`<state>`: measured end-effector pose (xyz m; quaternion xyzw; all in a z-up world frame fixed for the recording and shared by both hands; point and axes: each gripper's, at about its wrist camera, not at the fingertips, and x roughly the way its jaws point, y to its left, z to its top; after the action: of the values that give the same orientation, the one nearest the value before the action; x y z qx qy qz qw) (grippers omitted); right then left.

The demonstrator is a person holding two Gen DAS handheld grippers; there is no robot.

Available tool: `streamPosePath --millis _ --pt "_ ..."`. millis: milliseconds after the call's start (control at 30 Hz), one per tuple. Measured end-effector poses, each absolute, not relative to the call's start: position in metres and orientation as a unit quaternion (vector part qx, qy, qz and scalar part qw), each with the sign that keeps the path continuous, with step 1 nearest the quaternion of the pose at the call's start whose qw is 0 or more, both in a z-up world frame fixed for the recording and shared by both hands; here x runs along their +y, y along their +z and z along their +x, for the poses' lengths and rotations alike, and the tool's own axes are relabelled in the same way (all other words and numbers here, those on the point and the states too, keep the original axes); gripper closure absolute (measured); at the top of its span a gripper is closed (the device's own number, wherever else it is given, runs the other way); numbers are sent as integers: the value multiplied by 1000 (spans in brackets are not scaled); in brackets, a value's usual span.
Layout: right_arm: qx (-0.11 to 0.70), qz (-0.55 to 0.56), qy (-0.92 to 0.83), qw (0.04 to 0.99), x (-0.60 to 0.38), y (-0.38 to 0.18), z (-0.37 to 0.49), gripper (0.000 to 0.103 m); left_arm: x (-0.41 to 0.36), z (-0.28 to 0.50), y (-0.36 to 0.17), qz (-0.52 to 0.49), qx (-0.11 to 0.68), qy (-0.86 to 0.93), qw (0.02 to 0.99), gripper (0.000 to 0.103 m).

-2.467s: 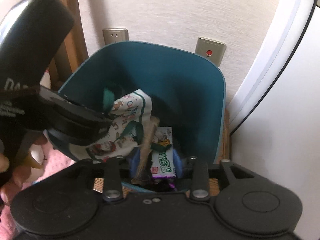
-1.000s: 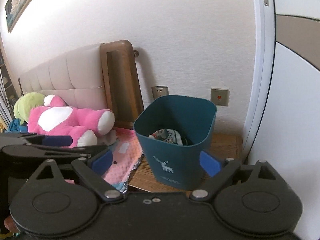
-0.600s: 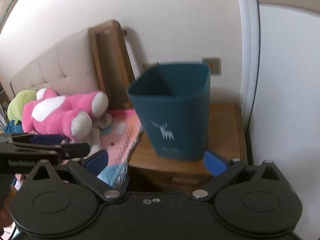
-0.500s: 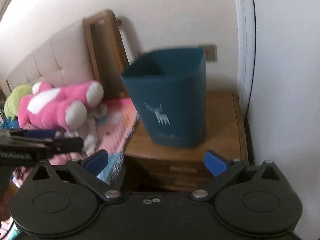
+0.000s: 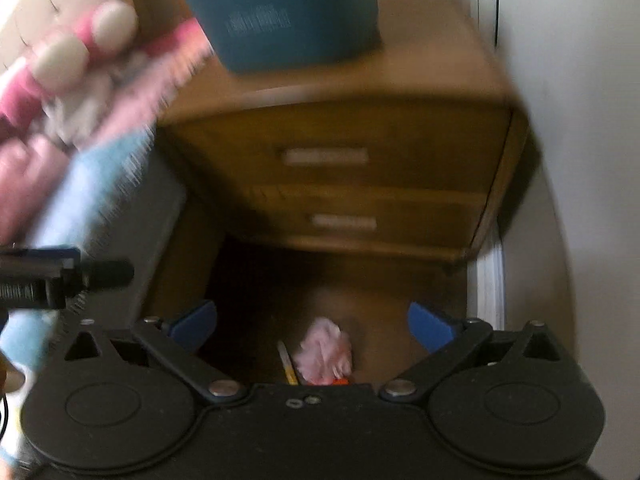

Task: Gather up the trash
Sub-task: 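Raise both open tools away from the teal bin, then close the left tool on the glue stick while the right tool grips the pink mesh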

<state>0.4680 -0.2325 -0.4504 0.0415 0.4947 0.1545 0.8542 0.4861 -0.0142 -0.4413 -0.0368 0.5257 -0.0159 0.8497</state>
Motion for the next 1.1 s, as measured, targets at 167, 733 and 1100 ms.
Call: streamPosePath --millis 167,733,1100 --pt "519 35 160 839 -232 -538 481 3 -22 475 -552 -27 569 10 822 0" --pt "603 8 175 778 -168 -777 524 9 26 491 -837 -85 675 85 728 1" --pt "626 18 156 764 -161 -832 534 26 24 493 -890 -93 688 70 716 37"
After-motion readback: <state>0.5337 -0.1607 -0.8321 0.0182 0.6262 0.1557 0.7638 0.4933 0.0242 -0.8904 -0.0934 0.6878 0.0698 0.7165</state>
